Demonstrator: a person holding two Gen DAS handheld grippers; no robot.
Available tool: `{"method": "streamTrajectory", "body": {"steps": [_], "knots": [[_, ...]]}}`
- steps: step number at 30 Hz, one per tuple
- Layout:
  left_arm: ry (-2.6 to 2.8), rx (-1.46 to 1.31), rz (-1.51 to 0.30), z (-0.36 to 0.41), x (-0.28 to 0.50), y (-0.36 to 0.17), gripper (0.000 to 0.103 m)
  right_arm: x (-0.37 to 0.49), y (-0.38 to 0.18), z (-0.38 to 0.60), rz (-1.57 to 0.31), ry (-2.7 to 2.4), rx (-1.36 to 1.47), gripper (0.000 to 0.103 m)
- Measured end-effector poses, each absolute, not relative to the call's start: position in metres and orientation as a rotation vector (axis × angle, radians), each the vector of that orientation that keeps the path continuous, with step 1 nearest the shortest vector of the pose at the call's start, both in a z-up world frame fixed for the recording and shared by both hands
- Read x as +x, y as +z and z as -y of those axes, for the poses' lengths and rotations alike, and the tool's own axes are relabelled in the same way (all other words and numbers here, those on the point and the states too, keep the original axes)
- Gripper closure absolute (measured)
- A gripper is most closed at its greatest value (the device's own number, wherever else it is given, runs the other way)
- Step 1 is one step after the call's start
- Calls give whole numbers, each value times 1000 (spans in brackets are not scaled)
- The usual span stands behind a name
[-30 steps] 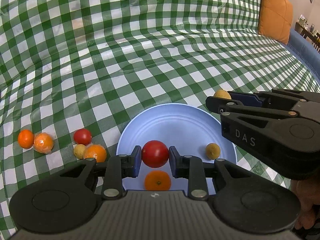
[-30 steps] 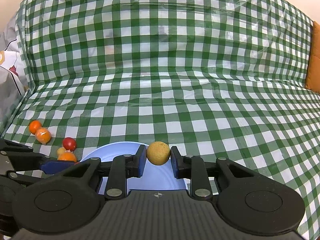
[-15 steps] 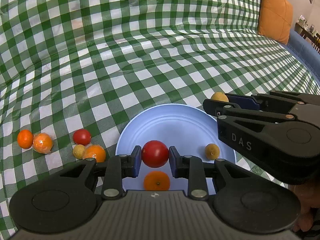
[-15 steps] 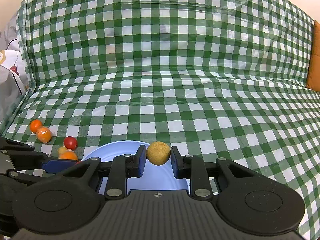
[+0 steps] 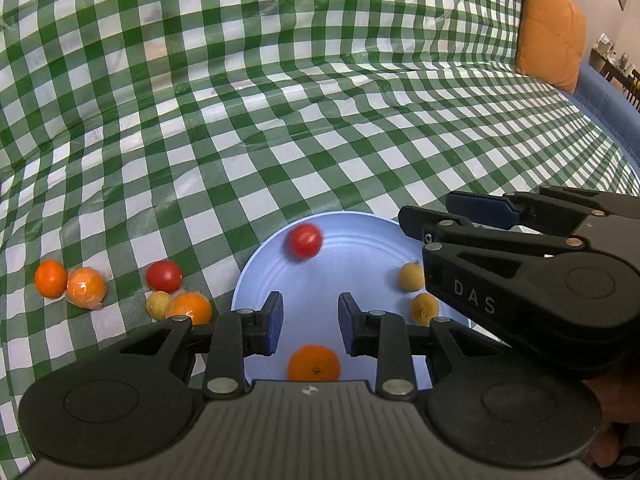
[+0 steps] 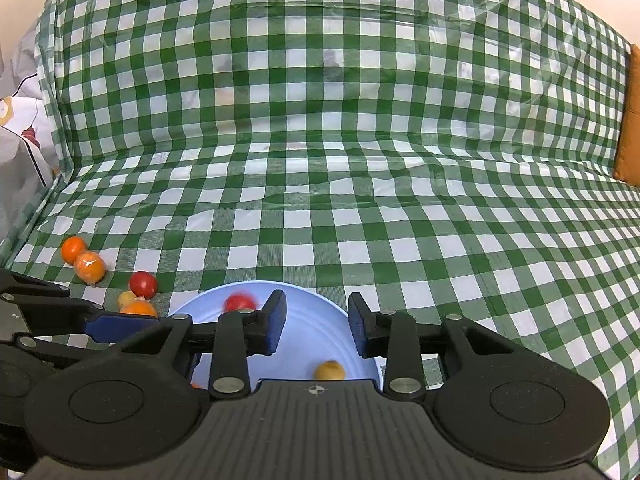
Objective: Organize fruits
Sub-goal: 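Open the left gripper dropping the tomato while the right gripper releases the plum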
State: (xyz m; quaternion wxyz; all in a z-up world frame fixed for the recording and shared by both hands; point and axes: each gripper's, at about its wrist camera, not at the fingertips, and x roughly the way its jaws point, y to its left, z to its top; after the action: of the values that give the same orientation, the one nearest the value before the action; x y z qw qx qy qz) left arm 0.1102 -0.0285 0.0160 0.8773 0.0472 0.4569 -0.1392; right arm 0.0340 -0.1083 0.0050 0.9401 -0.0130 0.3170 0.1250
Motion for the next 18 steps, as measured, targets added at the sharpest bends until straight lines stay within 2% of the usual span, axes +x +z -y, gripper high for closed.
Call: {"method": "streamTrajectory", "body": {"steps": [18], "knots": [[-286, 100, -954, 27, 111, 17, 70, 34, 4, 108, -645, 256, -27, 67]]}}
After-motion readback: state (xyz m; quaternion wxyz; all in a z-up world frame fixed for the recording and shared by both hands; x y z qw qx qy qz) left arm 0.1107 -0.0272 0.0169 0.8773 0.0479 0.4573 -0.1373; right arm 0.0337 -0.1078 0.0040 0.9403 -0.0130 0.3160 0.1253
